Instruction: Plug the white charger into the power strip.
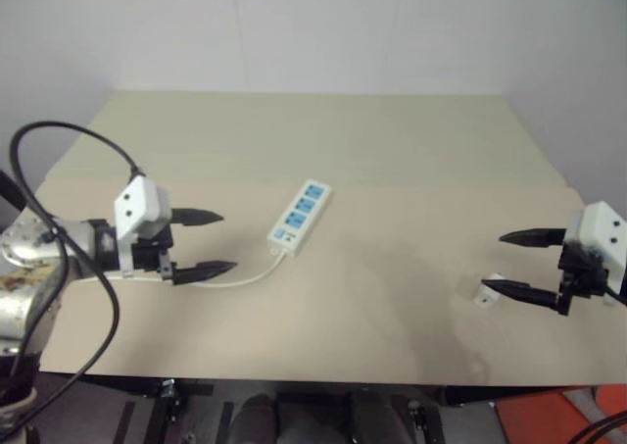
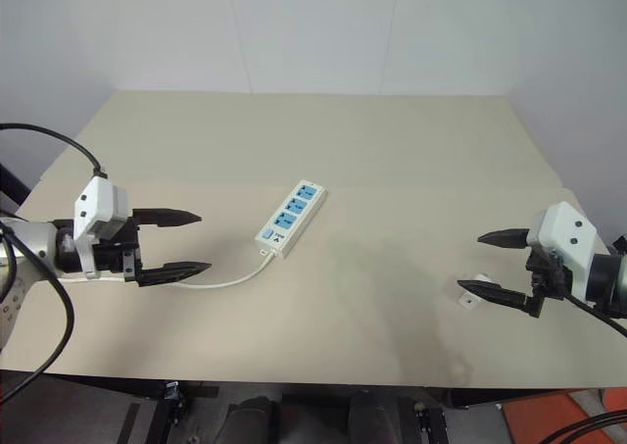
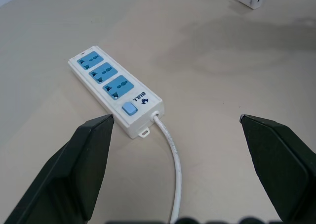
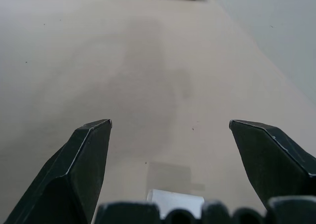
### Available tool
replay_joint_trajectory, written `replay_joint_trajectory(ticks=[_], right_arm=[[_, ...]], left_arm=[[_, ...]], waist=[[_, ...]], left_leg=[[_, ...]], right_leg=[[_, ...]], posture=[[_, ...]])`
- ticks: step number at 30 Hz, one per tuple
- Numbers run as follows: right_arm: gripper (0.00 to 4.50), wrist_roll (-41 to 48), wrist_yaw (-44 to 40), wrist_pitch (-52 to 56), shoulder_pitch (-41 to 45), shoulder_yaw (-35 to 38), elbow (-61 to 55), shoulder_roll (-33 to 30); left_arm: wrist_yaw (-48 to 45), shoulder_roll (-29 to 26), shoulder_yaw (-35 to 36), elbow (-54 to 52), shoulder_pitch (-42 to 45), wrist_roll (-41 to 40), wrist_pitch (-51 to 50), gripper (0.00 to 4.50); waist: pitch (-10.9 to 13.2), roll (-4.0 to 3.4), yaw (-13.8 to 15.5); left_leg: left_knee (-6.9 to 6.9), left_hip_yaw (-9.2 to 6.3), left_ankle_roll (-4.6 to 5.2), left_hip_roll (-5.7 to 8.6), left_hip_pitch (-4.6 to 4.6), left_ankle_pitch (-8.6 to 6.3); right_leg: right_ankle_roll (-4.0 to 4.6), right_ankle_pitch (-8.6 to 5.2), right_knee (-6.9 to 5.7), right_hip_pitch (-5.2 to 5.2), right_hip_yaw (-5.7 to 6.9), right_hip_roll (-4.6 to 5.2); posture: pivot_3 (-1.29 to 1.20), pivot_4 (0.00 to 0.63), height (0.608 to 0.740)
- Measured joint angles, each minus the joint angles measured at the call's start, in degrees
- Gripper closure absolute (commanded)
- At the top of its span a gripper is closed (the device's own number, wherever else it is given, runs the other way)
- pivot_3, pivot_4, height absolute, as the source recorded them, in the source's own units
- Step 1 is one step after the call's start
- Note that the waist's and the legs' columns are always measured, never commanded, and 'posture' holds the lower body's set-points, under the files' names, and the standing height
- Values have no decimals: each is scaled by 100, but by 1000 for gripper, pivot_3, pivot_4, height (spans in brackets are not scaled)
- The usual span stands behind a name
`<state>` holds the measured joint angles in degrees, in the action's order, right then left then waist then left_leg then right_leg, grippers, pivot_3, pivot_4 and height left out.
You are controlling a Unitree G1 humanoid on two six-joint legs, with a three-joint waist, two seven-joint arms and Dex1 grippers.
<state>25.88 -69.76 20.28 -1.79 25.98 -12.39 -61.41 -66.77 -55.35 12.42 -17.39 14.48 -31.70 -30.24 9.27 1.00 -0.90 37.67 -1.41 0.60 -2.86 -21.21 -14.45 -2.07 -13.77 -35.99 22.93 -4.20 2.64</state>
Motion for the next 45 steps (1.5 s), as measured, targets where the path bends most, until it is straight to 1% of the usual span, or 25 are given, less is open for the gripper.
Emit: replay_joint_trajectory(ticks=[9, 12, 14, 16, 20, 24, 26, 33, 37, 45], right_arm=[[0, -5, -1, -44, 13, 0, 12, -1], [0, -8, -2, -48, 25, 0, 14, -2], [0, -10, -2, -50, 35, -2, 21, -2], [0, -11, 3, -51, 54, -3, 24, -2], [0, -10, 14, -51, 87, -17, 17, -1], [0, -4, 57, -51, 150, -24, 8, -1], [0, -2, 125, -51, 202, -43, 2, 0], [0, 12, 202, -50, 409, -164, -112, 27], [0, 19, 227, -48, 528, -272, -166, 41], [0, 91, 235, 40, 536, -272, -296, 87]], left_arm=[[123, 82, 0, -15, 0, 0, -2, 24], [343, 194, -5, -64, 5, 10, -30, 24], [794, 414, -65, -91, 97, 94, -210, 24], [1491, 784, -228, -131, 269, 227, -593, 24], [2356, 1361, -499, -388, 347, 257, -1064, 24], [3417, 2149, -769, -590, 544, 401, -1559, 24], [3782, 2435, -992, -678, 550, 514, -1653, 24], [4468, 2924, -1470, -726, 511, 964, -1710, 24], [4624, 3069, -1724, -464, 508, 1346, -1455, 24], [4691, 3386, -1788, 166, 512, 1624, -1035, 24]], waist=[[0, 0, 0], [0, 0, 0], [0, 0, 10], [0, 0, 27], [1, 7, 14], [2, 8, 12], [2, 8, -1], [2, 8, 0], [2, 8, 6], [1, 8, 9]], left_leg=[[0, 0, 0, 0, 0, 0], [0, 0, 0, 0, 0, 0], [1, -2, 0, 0, 3, 0], [3, -4, 0, 1, 7, 0], [3, -4, 0, 2, 4, 0], [4, -6, 0, 3, 11, 0], [4, -6, 0, 3, 13, 0], [5, -8, 0, 5, 14, 0], [5, -10, 0, 5, 14, 0], [5, -10, 0, 6, 12, 0]], right_leg=[[0, 0, 0, 0, 0, 0], [1, 1, 0, -2, 0, 0], [0, 1, -1, -6, 1, 0], [-2, 2, 1, -18, 3, 0], [12, 13, 5, -17, 1, 1], [13, 15, 4, -28, 2, 0], [12, 14, 5, -31, 1, 0], [12, 15, 6, -33, 1, 0], [13, 15, 7, -33, 2, -1], [13, 15, 9, -34, 2, 0]], posture=[[0, 150, 740], [0, 150, 740], [0, 150, 740], [0, 150, 740], [0, 150, 740], [0, 150, 740], [0, 150, 740], [0, 150, 740], [0, 150, 740], [0, 150, 740]])
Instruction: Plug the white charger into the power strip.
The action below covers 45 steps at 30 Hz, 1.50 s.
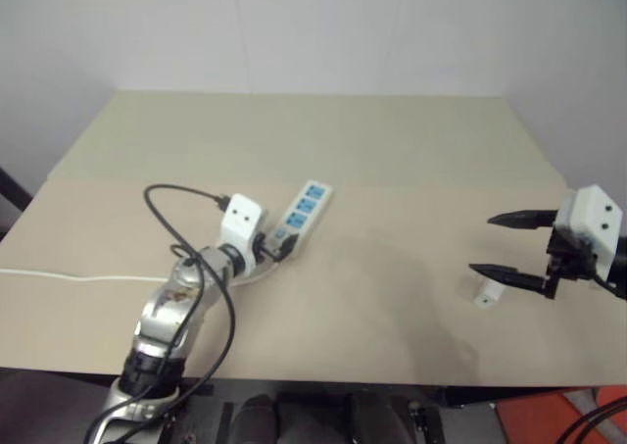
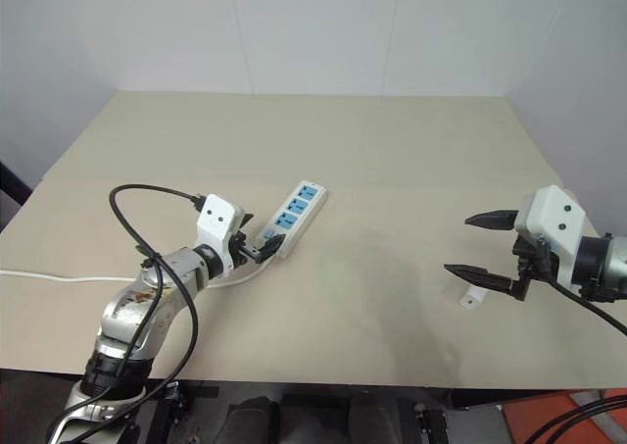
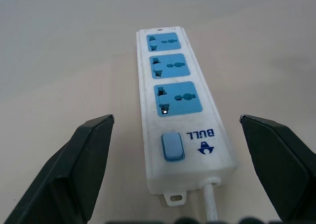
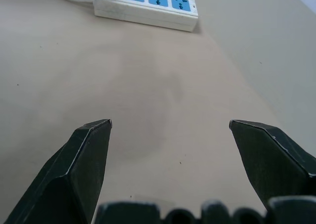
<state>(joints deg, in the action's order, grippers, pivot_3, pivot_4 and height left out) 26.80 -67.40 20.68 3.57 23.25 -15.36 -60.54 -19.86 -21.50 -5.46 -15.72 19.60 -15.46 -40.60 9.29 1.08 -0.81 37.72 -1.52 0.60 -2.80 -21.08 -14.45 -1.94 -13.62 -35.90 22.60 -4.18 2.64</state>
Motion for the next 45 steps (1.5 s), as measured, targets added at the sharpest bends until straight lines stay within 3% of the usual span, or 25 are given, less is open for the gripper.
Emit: replay_joint_trajectory(ticks=[17, 29, 34, 45], right_arm=[[0, 382, 130, 249, -37, 85, -331, 71], [0, 569, 138, 329, -38, 229, -423, 70], [0, 607, 139, 374, -36, 230, -477, 65], [0, 785, 130, 499, -3, 255, -615, 4]], left_arm=[[-215, 632, -238, 1732, 106, 668, 1631, 24], [351, 1236, -211, 1969, 205, 1022, 1735, 24], [340, 1295, -166, 1964, 195, 1005, 1695, 1164], [204, 1321, -8, 1970, 172, 946, 1664, 1198]], waist=[[0, 0, 8], [0, 0, 20], [-1, 0, 17], [-1, -2, 10]], left_leg=[[1, 0, 0, 1, -1, 0], [1, -1, 0, 2, 0, 0], [1, -1, 0, 2, 0, 0], [0, -1, 0, 2, 0, 0]], right_leg=[[-2, 1, 1, -2, 0, 0], [-4, 1, 3, -14, 1, 0], [-6, 0, 4, -16, 1, 0], [-20, -9, 5, -22, 1, 0]], posture=[[0, 150, 740], [0, 150, 740], [0, 150, 740], [0, 150, 740]])
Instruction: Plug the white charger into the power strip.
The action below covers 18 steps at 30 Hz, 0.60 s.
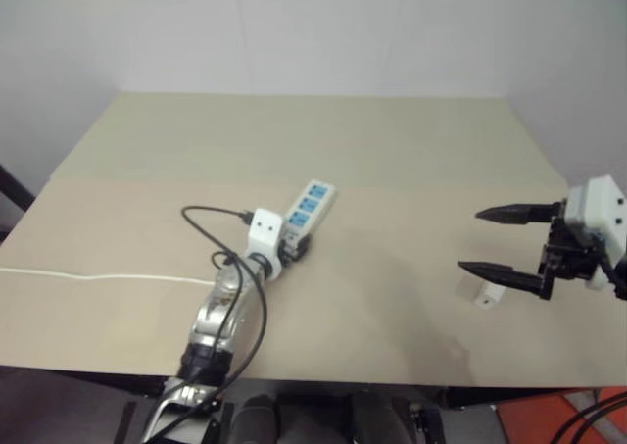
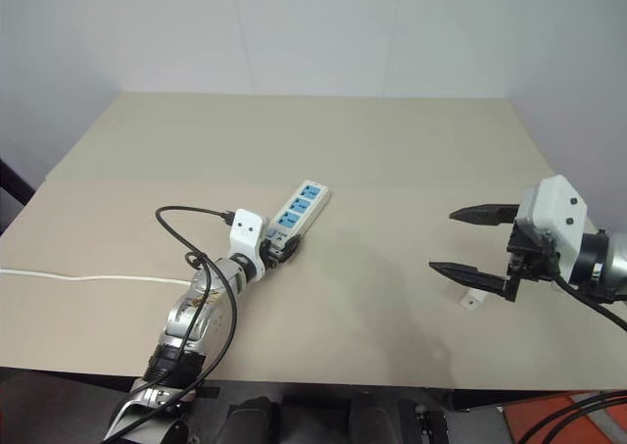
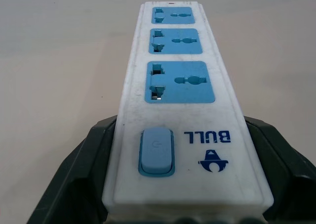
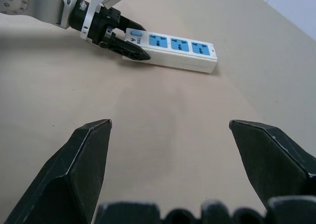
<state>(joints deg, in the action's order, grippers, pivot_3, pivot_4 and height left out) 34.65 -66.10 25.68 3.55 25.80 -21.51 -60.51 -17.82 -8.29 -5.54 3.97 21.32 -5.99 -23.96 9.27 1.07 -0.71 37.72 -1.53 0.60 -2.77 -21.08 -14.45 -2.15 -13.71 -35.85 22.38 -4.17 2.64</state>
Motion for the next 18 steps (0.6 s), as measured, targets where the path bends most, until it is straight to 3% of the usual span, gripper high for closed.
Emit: replay_joint_trajectory(ticks=[3, 10, 15, 18], right_arm=[[0, -4, 5, 0, 0, 0, 13, 0], [0, -14, 60, -1, 9, -1, 47, 3], [0, -27, 108, -6, 33, -12, 93, 13], [0, -34, 113, -9, 34, -14, 149, 19]], left_arm=[[-508, -363, -96, -84, -3, -90, -39, 1198], [-2629, -1798, -358, -294, 254, -468, -51, 1198], [-4466, -2515, -484, 171, 526, -688, 752, 1198], [-5387, -2624, -500, 688, 686, -757, 1463, 1198]], waist=[[0, 0, -2], [0, -1, -10], [0, -1, -4], [0, -1, 4]], left_leg=[[-1, 0, 0, 0, 1, 0], [-1, 0, 0, -2, 1, 0], [-1, 2, 0, -2, -13, 0], [-1, 3, 0, -2, -15, 0]], right_leg=[[1, 0, 0, 1, 1, 0], [0, -1, 0, 17, 4, 0], [7, 2, 3, 35, 4, 0], [17, 8, 2, 35, 3, 1]], posture=[[0, 150, 740], [0, 150, 740], [0, 150, 740], [0, 150, 740]])
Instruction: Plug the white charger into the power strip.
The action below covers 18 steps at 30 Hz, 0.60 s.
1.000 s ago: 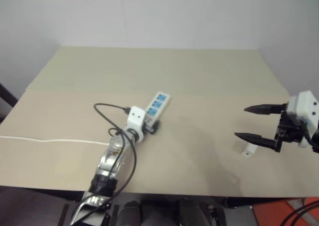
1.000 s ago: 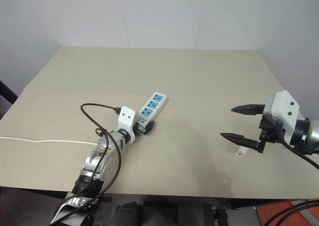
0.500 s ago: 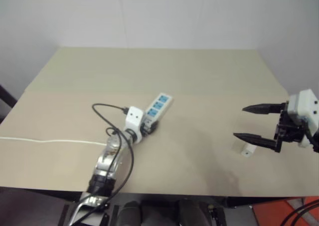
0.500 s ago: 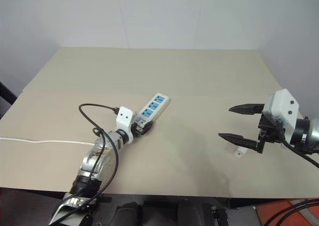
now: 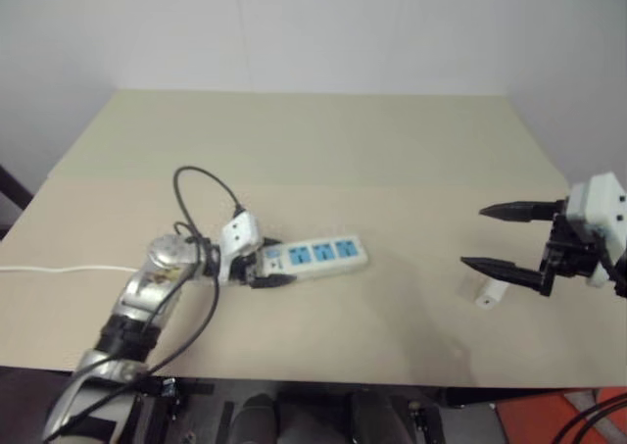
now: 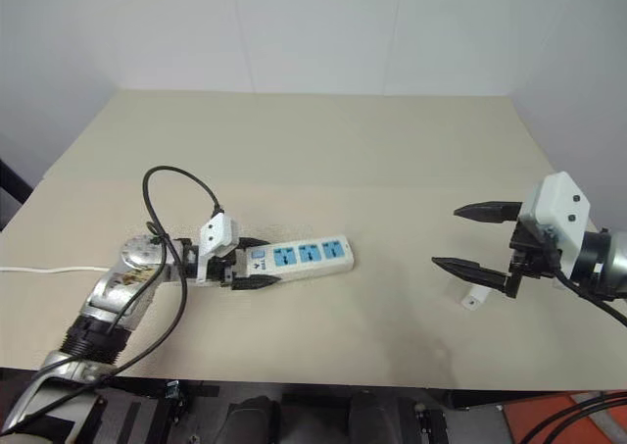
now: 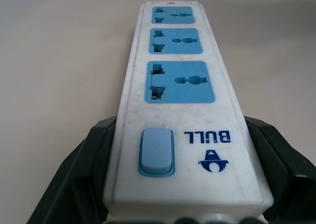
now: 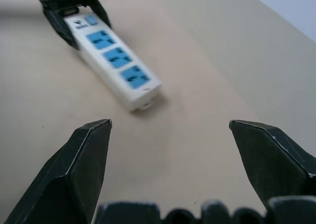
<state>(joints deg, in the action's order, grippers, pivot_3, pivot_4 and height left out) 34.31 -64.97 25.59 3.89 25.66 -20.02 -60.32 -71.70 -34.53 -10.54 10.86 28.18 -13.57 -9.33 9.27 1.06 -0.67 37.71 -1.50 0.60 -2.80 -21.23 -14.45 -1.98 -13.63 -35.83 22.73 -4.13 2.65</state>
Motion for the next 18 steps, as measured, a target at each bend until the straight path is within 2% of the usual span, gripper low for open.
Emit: replay_joint_trajectory(ticks=[4, 9, 12, 18], right_arm=[[0, -14, 4, -7, -10, 1, 21, 1], [0, -157, 181, 99, -38, 8, 49, -62], [0, -299, 290, 238, -37, 13, 172, -282], [0, -727, -305, 89, -53, -18, 704, -1085]], left_arm=[[-651, 143, -17, 662, 278, -2, 659, 1198], [-783, 409, -136, 1284, 314, 218, 1357, 1198], [-780, 517, -138, 1477, 316, 244, 1635, 1198], [-772, 628, -136, 1634, 331, 267, 1764, 1198]], waist=[[0, 0, 2], [0, 0, -6], [0, 0, 12], [-1, -1, 16]], left_leg=[[0, 0, 1, 0, -2, 0], [1, 0, 2, 0, -7, -1], [3, -1, 2, 0, -7, -1], [3, 1, 3, 0, -7, -1]], right_leg=[[-2, -1, 1, 0, 0, 0], [0, 1, 0, 5, -2, 0], [-1, 1, -1, 4, -1, 0], [-4, -1, 0, 5, -1, 1]], posture=[[0, 150, 740], [0, 150, 740], [0, 150, 740], [0, 150, 740]])
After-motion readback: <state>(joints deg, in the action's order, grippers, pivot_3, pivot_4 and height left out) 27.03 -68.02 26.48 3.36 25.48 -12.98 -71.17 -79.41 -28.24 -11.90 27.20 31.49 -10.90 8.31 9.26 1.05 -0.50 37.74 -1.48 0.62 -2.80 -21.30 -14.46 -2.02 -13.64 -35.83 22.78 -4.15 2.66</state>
